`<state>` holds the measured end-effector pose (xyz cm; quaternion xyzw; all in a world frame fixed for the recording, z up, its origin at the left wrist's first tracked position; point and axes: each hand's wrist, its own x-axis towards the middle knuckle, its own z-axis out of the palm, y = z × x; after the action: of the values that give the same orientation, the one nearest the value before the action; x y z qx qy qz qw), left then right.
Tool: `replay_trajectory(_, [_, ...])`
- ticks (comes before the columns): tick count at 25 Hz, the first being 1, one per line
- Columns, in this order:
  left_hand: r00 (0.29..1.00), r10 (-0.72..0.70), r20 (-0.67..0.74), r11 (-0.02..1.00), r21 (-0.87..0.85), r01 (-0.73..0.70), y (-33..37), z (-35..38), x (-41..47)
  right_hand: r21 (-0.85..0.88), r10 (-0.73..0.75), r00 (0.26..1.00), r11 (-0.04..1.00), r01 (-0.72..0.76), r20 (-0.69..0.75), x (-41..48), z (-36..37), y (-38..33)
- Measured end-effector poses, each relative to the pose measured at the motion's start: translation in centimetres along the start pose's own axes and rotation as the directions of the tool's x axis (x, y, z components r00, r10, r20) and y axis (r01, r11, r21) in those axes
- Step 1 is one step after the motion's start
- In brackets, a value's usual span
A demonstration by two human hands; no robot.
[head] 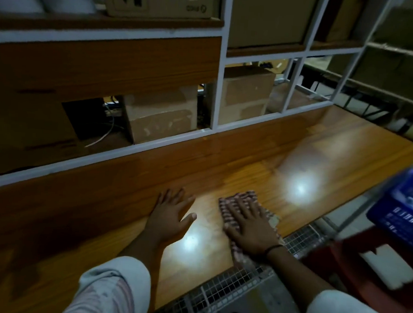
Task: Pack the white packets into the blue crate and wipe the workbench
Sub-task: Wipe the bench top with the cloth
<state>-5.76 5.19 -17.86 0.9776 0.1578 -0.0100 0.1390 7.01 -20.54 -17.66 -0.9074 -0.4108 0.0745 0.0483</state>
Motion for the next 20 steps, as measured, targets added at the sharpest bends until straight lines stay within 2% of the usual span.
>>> replay_trajectory(2, [0.999, -0.010, -0.050, 0.999, -0.036, 0.008, -0.2, 0.4, 0.0, 0.040, 0.247, 0.968, 0.969, -0.245, -0.049, 1.7, 0.0, 1.0])
replay_trajectory(3, [0.998, -0.020, -0.060, 0.999, -0.042, 0.018, -0.3, 0.5, 0.0, 0.037, 0.254, 0.966, 0.967, -0.253, -0.044, 2.3, 0.2, 0.3])
replay_trajectory(5, [0.996, -0.035, -0.083, 0.999, -0.043, 0.032, -0.1, 0.6, 0.0, -0.008, 0.041, 0.999, 0.999, -0.042, -0.034, 2.1, 0.6, -1.8])
replay_trajectory(7, [0.996, -0.036, -0.087, 0.999, -0.041, 0.032, -0.2, 0.7, 0.2, -0.052, -0.187, 0.982, 0.981, 0.186, -0.008, 1.9, 0.5, -2.2])
replay_trajectory(8, [0.996, -0.034, -0.085, 0.999, -0.035, 0.031, -0.3, 0.8, 0.2, -0.062, -0.208, 0.978, 0.976, 0.207, -0.008, 2.7, 0.2, -1.3])
replay_trajectory(9, [0.996, -0.032, -0.086, 0.999, -0.026, 0.030, -0.3, 0.8, 0.2, -0.057, -0.147, 0.989, 0.988, 0.146, -0.015, 4.0, -0.1, -0.1])
replay_trajectory(10, [0.995, -0.038, -0.092, 0.999, -0.018, 0.036, -0.4, 0.8, 0.2, -0.031, -0.024, 0.999, 0.999, 0.023, -0.030, 5.6, -0.3, 1.0])
replay_trajectory(12, [0.993, -0.055, -0.106, 0.998, -0.011, 0.054, -0.4, 0.8, 0.2, 0.034, 0.253, 0.967, 0.967, -0.251, -0.037, 8.4, -0.6, 1.6])
replay_trajectory(13, [0.992, -0.053, -0.112, 0.999, -0.012, 0.052, -0.2, 0.7, 0.3, 0.043, 0.296, 0.955, 0.955, -0.294, -0.036, 9.3, -0.7, 0.9])
replay_trajectory(14, [0.992, -0.049, -0.117, 0.999, -0.011, 0.048, -0.2, 0.7, 0.3, 0.035, 0.256, 0.966, 0.966, -0.255, -0.033, 9.8, -0.6, -0.2])
replay_trajectory(16, [0.991, -0.046, -0.122, 0.999, -0.007, 0.045, -0.2, 0.9, 0.3, -0.009, -0.002, 1.000, 1.000, 0.002, -0.003, 9.6, -0.3, -2.7])
replay_trajectory(17, [0.991, -0.051, -0.123, 0.999, -0.007, 0.050, -0.3, 0.9, 0.2, -0.040, -0.117, 0.993, 0.992, 0.119, 0.030, 9.6, -0.3, -3.1])
replay_trajectory(18, [0.991, -0.056, -0.125, 0.998, -0.012, 0.055, -0.4, 0.8, 0.3, -0.048, -0.171, 0.984, 0.984, 0.173, 0.046, 10.3, -0.7, -2.7])
replay_trajectory(19, [0.990, -0.060, -0.125, 0.998, -0.020, 0.058, -0.4, 0.8, 0.3, -0.049, -0.148, 0.989, 0.988, 0.149, 0.022, 11.6, -1.1, -1.7])
replay_trajectory(20, [0.990, -0.062, -0.123, 0.998, -0.027, 0.059, -0.4, 0.7, 0.3, -0.036, -0.032, 0.999, 0.999, 0.032, -0.008, 13.2, -1.4, -0.5])
